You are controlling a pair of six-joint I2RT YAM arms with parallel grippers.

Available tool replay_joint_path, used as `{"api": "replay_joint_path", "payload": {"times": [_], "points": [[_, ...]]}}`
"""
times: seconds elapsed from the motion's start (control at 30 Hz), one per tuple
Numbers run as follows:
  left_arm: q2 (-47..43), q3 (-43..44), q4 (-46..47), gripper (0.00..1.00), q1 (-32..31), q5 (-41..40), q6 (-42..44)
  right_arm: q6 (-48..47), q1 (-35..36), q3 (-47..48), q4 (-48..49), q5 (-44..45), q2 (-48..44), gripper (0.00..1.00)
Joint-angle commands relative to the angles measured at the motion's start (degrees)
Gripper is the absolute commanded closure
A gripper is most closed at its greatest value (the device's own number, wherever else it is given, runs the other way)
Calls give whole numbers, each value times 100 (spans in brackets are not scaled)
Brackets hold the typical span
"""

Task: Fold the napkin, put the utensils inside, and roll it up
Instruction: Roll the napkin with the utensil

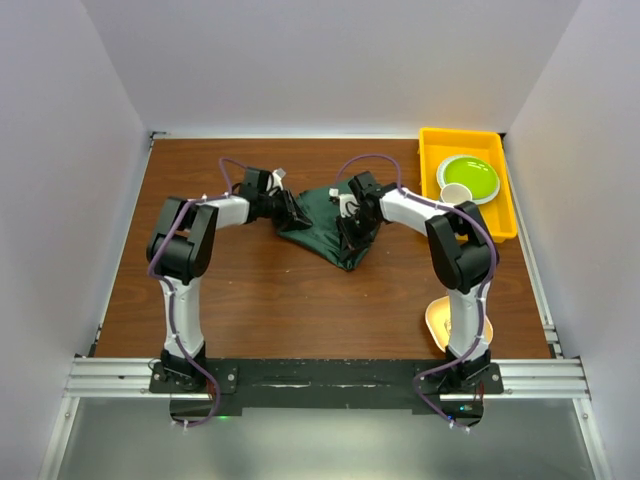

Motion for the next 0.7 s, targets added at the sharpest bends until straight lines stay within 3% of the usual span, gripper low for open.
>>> {"api": "replay_joint_path", "payload": {"times": [0.0,0.1,0.27,0.43,0.67], "points": [[-152,321,-216,72,45,93,416,-82,51,-2,-163,300,534,99],[-320,128,540,69,36,497,100,-47,16,-2,-146,238,586,99],[-697,-460,1540,79,28,885,-348,-21,-28,-11,-137,80,648,99],[-1110,-927,1955,86,-7,1061,-437,-3,-63,-19,-137,27,666,99],[-1208,-1963,3683,91,-245,1176,-1279,23,-81,-2,-128,-60,701,99]]}}
